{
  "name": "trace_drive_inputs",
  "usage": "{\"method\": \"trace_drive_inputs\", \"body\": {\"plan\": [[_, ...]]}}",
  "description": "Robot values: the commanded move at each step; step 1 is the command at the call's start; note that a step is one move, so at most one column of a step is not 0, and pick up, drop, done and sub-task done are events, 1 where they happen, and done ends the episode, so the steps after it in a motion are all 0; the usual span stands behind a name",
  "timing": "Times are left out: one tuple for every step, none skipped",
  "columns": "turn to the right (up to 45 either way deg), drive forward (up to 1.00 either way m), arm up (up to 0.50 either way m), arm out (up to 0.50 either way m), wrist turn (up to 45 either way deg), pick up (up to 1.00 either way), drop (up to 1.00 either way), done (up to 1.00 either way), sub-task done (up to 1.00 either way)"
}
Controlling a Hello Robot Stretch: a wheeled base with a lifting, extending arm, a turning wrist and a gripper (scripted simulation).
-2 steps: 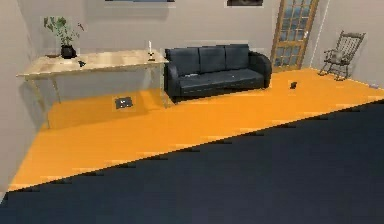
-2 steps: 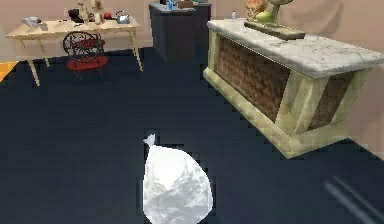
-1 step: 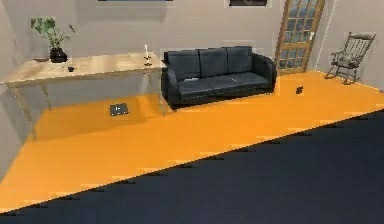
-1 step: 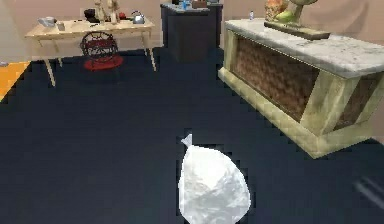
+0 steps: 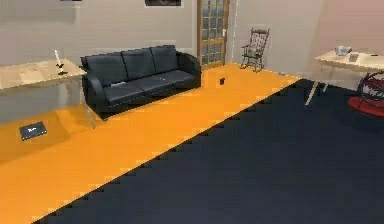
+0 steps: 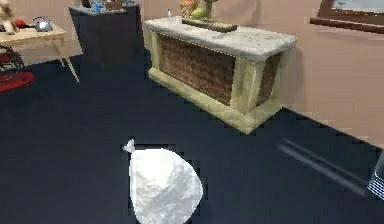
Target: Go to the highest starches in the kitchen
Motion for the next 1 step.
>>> {"method": "trace_drive_inputs", "body": {"plan": [[0.0, 0.50, 0.00, 0.00, 0.0, 0.00, 0.00, 0.00, 0.00]]}}
